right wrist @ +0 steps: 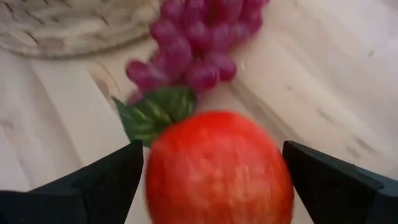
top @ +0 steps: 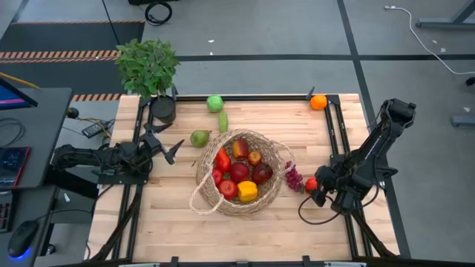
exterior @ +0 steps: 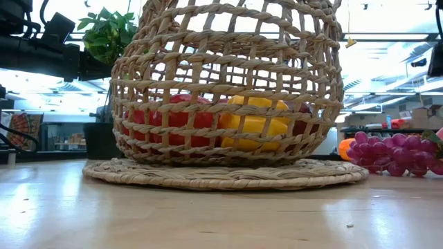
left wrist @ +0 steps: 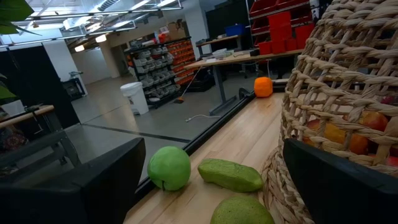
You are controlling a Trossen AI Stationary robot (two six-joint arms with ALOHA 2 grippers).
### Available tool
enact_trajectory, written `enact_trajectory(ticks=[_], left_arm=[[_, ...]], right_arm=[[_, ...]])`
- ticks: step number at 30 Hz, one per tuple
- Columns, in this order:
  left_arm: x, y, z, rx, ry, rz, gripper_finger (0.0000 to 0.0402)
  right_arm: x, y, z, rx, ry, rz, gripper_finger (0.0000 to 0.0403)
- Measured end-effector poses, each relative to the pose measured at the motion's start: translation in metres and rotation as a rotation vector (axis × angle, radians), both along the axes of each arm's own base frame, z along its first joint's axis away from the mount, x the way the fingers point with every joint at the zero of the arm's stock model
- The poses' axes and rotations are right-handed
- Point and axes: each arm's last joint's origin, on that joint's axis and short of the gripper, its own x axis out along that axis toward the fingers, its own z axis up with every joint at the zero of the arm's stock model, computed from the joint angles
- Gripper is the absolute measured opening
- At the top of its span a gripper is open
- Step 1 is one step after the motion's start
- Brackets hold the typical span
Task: Build produce basket
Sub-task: Put the red apple into the woven basket
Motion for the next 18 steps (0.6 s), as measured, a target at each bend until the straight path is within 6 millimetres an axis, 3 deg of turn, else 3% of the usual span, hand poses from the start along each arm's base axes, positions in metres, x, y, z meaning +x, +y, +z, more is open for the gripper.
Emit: enact_trajectory(ticks=[7, 13, 18], left_arm=[[0.0, 0.0, 0.0, 0.0, 0.0, 0.0, 0.0388], [0.0, 0.0, 0.0, 0.0, 0.0, 0.0, 0.0388], [0.0, 0.0, 0.0, 0.0, 0.0, 0.0, 0.0388]], right_arm=[[-0.004, -0.003, -0.017, 0.064, 0.031, 0.005, 0.0387], [-0.004, -0.003, -0.018, 0.069, 0.032, 0.012, 0.0383], [-0.004, -0.002, -0.018, 0.074, 0.032, 0.014, 0.0358]])
